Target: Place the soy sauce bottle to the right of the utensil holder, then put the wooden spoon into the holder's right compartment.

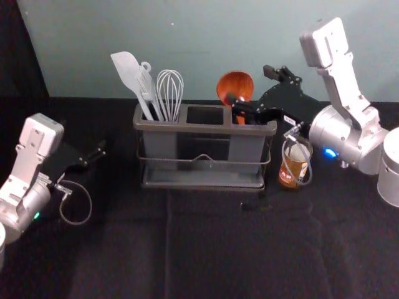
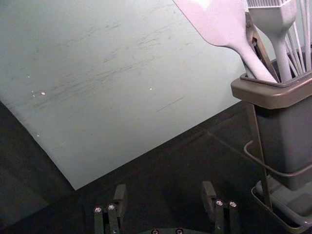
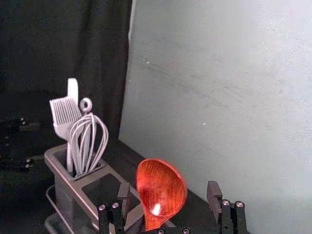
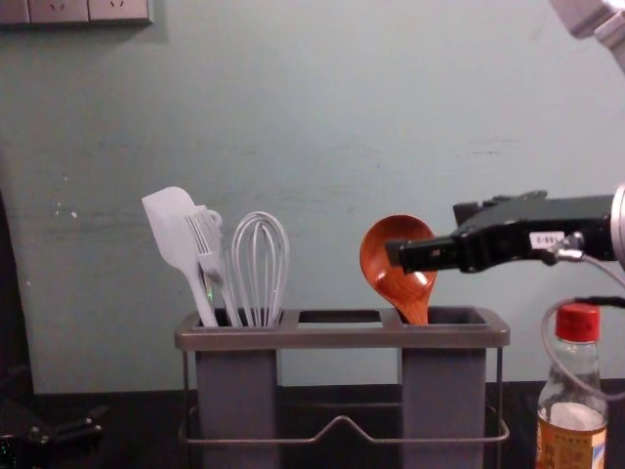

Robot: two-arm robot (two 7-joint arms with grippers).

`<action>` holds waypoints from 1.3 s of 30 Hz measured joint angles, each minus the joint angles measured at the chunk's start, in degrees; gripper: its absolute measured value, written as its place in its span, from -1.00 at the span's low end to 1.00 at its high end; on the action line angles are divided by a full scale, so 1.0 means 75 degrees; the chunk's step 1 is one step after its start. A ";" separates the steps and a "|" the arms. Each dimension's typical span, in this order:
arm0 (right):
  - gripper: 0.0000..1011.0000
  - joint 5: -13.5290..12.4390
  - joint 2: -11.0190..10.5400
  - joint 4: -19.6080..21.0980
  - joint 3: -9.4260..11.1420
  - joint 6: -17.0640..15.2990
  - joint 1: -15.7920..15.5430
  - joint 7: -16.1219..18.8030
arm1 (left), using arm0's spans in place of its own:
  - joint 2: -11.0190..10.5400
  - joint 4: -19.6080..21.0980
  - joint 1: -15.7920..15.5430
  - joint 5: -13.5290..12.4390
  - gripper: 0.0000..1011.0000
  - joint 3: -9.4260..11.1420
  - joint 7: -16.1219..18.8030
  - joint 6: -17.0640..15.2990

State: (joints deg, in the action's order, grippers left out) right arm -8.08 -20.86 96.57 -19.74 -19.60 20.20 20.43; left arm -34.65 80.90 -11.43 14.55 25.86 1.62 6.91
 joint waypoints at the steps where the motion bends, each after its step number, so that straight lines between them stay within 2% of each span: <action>1: 0.98 0.0048 -0.0019 0.0143 0.0022 -0.0043 -0.0054 -0.0084 | 0.0000 0.0000 0.0000 0.0000 0.99 0.0000 0.0000 0.0000; 6: 0.98 0.0154 -0.0075 0.0594 0.0160 -0.0112 -0.0267 -0.0292 | 0.0000 0.0000 0.0000 0.0000 0.99 0.0000 0.0000 0.0000; 9: 0.98 0.0188 -0.0114 0.0978 0.0333 -0.0101 -0.0525 -0.0429 | 0.0000 0.0000 0.0000 0.0000 0.99 0.0000 0.0000 0.0000; 12: 0.98 0.0228 -0.0168 0.1502 0.0647 0.0101 -0.1001 -0.0640 | 0.0000 0.0000 0.0000 0.0000 0.99 0.0000 0.0000 0.0000; 17: 0.98 0.0274 -0.0268 0.2045 0.1090 0.0525 -0.1762 -0.0850 | 0.0000 0.0000 0.0000 0.0000 0.99 0.0000 0.0000 0.0000; 18: 0.98 0.0278 -0.0314 0.2186 0.1245 0.0733 -0.2062 -0.0883 | 0.0000 -0.0001 0.0000 0.0000 0.99 0.0000 0.0000 0.0000; 22: 0.98 0.0363 -0.0394 0.2396 0.1504 0.1228 -0.2644 -0.0961 | 0.0000 0.0000 0.0000 0.0000 0.99 0.0000 0.0000 0.0000; 23: 0.98 0.0428 -0.0417 0.2478 0.1628 0.1541 -0.2949 -0.1022 | 0.0000 -0.0001 0.0000 0.0000 0.99 0.0000 0.0000 0.0000; 25: 0.98 0.0518 -0.0431 0.2527 0.1722 0.1861 -0.3232 -0.1087 | 0.0000 0.0000 0.0000 0.0000 0.99 0.0000 0.0000 0.0000; 26: 0.98 0.0604 -0.0437 0.2547 0.1823 0.2217 -0.3523 -0.1154 | 0.0000 0.0000 0.0000 0.0000 0.99 -0.0001 0.0000 0.0000; 31: 0.98 0.0784 -0.0352 0.2455 0.2106 0.3183 -0.4330 -0.1373 | 0.0000 0.0000 0.0000 0.0000 0.99 0.0000 0.0000 0.0000; 34: 0.98 0.0803 -0.0261 0.2331 0.2211 0.3537 -0.4621 -0.1440 | 0.0000 0.0000 0.0000 0.0000 0.99 0.0000 0.0000 0.0000; 39: 0.98 0.0704 -0.0091 0.2140 0.2303 0.3734 -0.4921 -0.1443 | 0.0000 0.0000 0.0000 0.0000 0.99 0.0000 0.0000 0.0000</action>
State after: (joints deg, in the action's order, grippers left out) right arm -2.80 -21.54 112.62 -2.47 8.40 -16.70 9.61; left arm -34.64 80.90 -11.43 14.55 25.86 1.62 6.91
